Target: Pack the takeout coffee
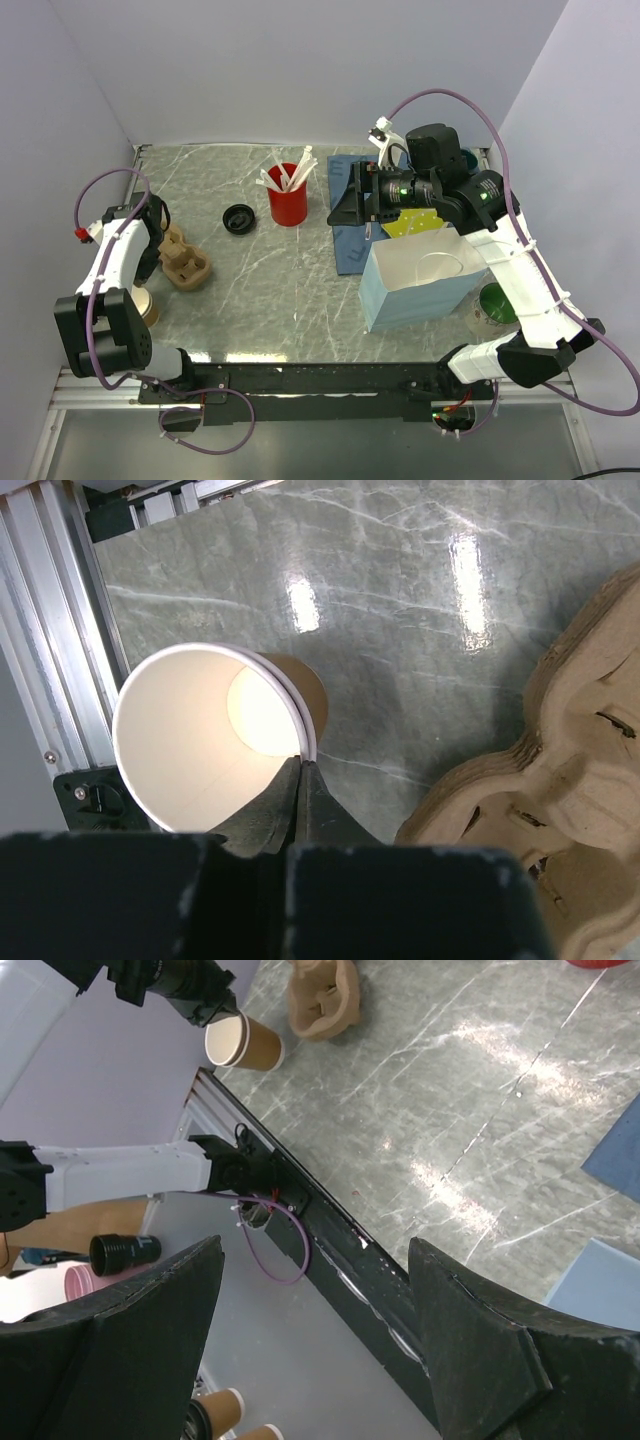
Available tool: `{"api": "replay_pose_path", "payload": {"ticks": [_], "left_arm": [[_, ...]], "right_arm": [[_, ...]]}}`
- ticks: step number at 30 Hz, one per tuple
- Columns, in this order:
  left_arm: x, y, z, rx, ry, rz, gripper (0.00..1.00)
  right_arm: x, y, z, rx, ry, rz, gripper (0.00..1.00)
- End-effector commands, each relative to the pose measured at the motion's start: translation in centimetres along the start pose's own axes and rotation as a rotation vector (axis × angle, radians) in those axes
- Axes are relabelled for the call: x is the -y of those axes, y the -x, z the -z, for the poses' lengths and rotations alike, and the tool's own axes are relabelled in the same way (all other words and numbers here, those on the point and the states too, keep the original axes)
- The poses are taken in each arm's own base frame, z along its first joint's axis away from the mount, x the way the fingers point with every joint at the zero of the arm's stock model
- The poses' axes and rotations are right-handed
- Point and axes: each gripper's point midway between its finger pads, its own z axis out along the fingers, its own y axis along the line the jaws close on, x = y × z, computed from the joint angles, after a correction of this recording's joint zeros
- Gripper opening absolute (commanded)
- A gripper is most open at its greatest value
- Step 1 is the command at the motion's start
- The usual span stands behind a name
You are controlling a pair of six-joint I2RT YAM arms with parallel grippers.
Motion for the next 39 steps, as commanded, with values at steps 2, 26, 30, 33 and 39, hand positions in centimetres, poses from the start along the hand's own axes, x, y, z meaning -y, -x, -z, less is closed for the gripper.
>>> {"api": "replay_pose_path", "payload": {"ticks": [2,26,30,33,39], "left_arm": [[-0.8,1.0,0.6,0.028,0.020,0.011,0.01],[-0.4,2.1,3.7,0.020,-0.150,-0.020,0.42],[1.0,1.0,4.7,-0.004,-0.320,-0.073,0.58],[1.2,0.9,4.7,0.006,-0.355,-0.066,0.52],[0.4,-0.4,2.7,-0.029,-0.246,-0.109,0.41]], "right_arm": [[-0.7,0.5,0.6,0.027,0.023,0.003,0.82],[-0.4,0.0,0.1,0.001,0.014,-0.014,0.83],[-0.5,0.1,0.1,0.002,0.020,-0.016,0.83],[-0.6,0.1,-0.2,-0.007,0.030,-0.026,0.83],[-0.8,0.2,-0.4,-0.018,0.034,-0.025,0.83]]}}
